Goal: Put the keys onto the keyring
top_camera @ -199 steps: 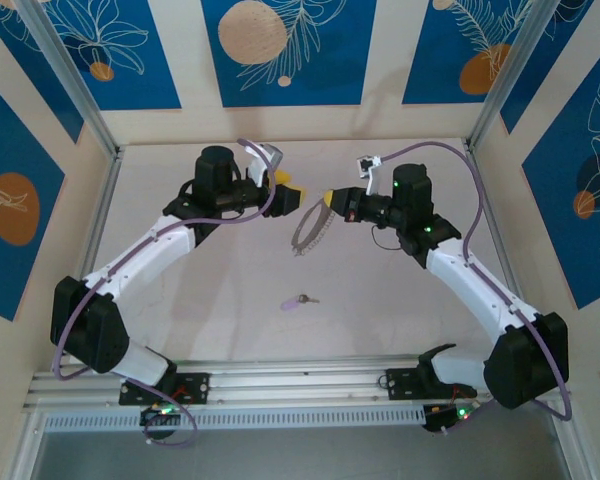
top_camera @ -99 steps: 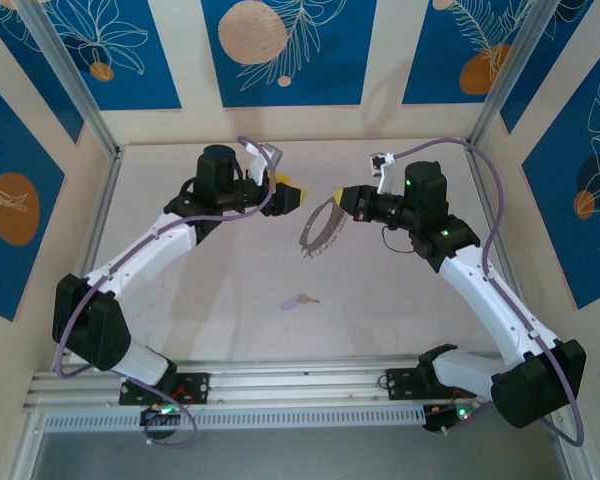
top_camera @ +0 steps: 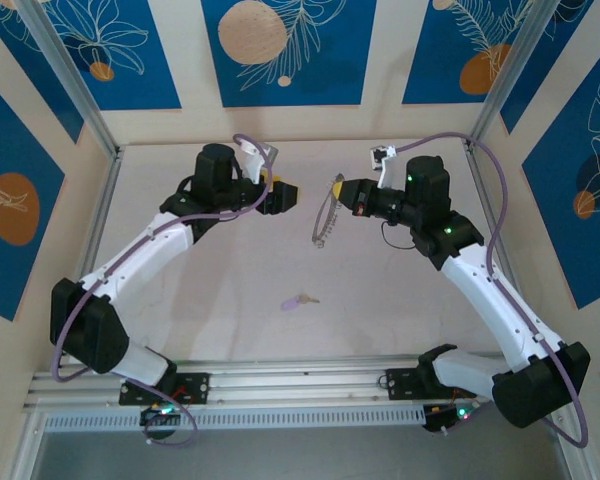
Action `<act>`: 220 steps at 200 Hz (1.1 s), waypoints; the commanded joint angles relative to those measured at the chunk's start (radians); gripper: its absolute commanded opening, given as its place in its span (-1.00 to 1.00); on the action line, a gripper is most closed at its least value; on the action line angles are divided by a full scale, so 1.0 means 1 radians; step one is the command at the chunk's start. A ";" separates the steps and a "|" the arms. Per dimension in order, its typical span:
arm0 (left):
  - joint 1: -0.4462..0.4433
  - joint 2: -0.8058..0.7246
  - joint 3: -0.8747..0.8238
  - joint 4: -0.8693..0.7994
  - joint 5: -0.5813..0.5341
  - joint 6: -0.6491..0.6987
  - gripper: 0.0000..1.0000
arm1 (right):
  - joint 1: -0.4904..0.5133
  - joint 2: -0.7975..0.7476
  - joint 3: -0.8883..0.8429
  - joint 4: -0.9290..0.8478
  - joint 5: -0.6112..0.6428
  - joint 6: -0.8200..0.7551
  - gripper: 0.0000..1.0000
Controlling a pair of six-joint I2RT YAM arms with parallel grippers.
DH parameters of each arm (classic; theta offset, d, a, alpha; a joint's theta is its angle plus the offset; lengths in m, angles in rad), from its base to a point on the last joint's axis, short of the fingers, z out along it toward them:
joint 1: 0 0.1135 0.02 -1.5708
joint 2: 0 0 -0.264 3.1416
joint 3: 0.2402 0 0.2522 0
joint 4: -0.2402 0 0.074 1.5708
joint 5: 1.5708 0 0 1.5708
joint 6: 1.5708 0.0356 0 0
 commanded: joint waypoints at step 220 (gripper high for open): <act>0.020 -0.137 -0.177 0.463 0.431 -0.279 0.06 | -0.069 0.038 -0.297 0.901 -0.340 0.017 -1.00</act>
